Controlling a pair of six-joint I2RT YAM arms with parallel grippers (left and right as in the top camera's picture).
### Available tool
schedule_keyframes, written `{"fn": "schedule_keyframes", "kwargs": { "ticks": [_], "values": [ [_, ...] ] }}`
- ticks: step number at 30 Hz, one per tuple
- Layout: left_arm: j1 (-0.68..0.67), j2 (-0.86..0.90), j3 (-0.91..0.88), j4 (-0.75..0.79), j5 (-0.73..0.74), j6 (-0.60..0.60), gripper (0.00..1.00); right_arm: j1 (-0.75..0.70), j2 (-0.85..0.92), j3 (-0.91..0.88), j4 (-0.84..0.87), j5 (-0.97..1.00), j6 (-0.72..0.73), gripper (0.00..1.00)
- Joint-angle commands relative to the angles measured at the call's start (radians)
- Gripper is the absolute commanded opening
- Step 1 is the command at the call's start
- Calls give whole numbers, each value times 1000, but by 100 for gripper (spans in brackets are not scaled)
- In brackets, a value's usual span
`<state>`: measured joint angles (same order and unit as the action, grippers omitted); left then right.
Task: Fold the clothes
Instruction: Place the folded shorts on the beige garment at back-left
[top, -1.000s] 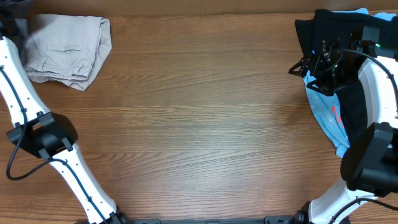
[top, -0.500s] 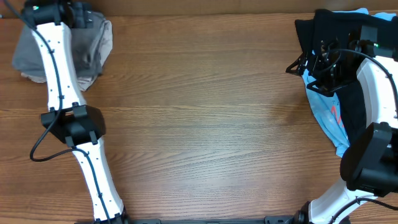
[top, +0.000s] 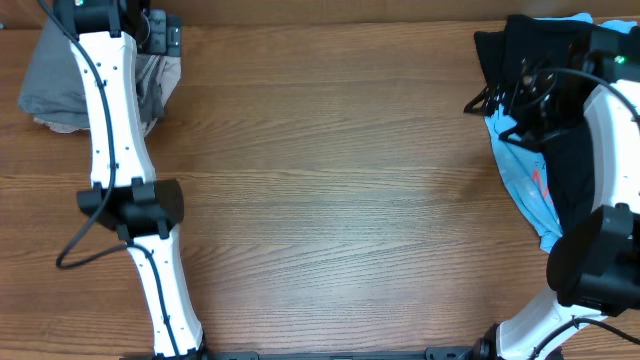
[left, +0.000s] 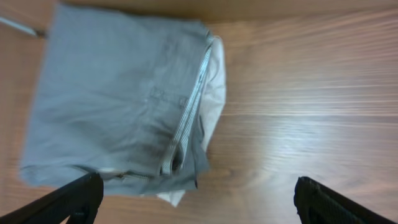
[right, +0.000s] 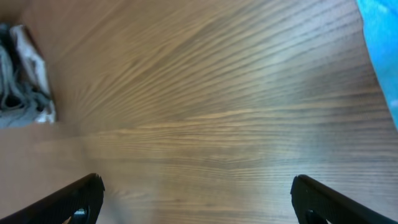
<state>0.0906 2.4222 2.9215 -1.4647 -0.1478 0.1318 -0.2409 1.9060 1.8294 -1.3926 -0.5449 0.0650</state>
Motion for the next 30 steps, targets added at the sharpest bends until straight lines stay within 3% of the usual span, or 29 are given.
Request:
{"fn": "schedule_keyframes", "kwargs": {
  "ticks": [1, 13, 22, 25, 30],
  "values": [
    [-18, -145, 46, -39, 11, -13, 100, 21, -103, 141, -68, -6, -37, 100],
    [-19, -159, 43, -46, 11, -13, 100, 76, -464, 208, -219, 9, 47, 100],
    [-19, -159, 43, -46, 11, -13, 100, 76, -554, 206, -301, 85, 31, 100],
    [-19, -159, 43, -46, 11, -13, 100, 76, -570, 206, -301, 119, -51, 100],
    [-19, -159, 43, -46, 11, -13, 100, 81, -603, 188, -211, 119, -100, 100]
  ]
}}
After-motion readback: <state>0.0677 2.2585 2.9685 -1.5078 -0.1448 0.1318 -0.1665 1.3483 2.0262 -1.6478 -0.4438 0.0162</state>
